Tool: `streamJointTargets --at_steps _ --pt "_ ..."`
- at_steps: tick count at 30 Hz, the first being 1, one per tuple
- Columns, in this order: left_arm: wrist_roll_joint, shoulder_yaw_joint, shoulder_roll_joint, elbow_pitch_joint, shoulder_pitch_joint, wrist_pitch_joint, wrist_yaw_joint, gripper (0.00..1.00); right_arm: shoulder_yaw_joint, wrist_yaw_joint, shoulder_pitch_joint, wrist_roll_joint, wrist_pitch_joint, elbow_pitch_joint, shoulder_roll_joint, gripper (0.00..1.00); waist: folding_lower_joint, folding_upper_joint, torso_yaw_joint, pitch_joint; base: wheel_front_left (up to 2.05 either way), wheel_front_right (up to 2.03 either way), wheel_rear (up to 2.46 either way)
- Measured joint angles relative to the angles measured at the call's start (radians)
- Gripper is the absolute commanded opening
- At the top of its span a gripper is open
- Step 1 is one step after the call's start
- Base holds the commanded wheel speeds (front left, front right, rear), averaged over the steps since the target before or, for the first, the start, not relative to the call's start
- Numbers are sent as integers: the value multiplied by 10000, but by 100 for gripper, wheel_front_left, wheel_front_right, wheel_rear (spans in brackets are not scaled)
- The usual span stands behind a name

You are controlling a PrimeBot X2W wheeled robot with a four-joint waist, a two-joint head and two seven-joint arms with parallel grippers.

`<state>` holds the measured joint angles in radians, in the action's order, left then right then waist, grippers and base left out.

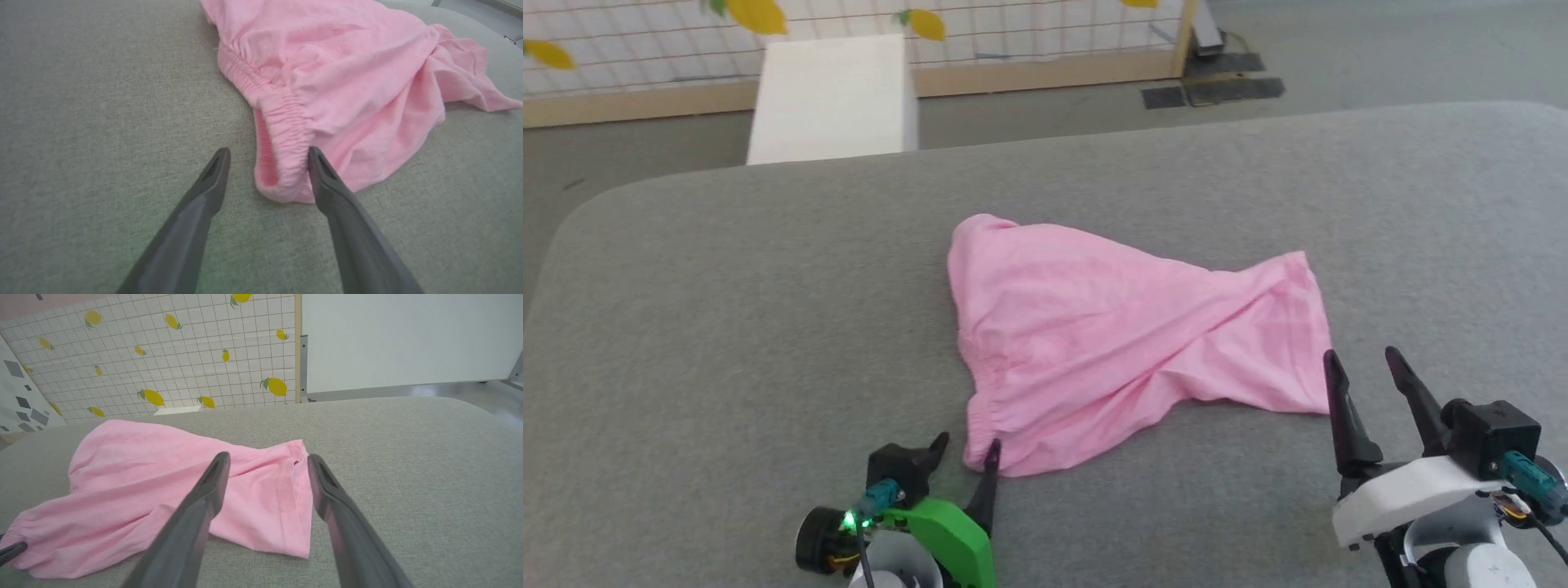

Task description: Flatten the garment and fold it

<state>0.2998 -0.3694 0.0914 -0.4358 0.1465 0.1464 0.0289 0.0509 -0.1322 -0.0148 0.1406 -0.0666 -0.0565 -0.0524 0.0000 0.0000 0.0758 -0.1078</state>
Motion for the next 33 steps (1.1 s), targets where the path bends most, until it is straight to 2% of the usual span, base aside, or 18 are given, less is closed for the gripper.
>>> streamJointTargets --at_steps 5,9,10,11,12,17,25,33 --pt "249 247 -52 -491 74 -1055 -690 100 -165 0 -6 109 0 0 0 100 0 0 569 -96 0 0 0" --pt "460 311 -50 -428 176 -1870 -890 100 -190 0 -7 196 0 35 0 100 0 0 888 -192 0 0 0" --pt "491 313 -38 -382 175 -2025 -915 47 -188 0 -7 199 0 35 0 100 0 0 927 -223 0 0 0" --pt "506 316 -13 -303 180 -2151 -918 28 -190 0 -7 207 2 36 0 100 0 0 958 -267 0 0 0" --pt "543 311 10 -203 178 -2251 -911 0 -190 0 -7 211 4 36 0 100 0 0 979 -311 0 0 0" --pt "629 270 2 221 125 -2485 -857 0 -153 0 -7 219 288 -58 4 100 0 0 934 -386 0 0 0" --pt "715 232 -36 821 -44 -2226 -928 0 31 0 -469 6 1615 -1118 13 100 0 0 645 -408 0 0 0" --pt "702 -29 -61 1055 18 -1942 -913 0 589 2 -2308 -244 3912 -3179 10 100 0 0 207 -655 0 0 0"
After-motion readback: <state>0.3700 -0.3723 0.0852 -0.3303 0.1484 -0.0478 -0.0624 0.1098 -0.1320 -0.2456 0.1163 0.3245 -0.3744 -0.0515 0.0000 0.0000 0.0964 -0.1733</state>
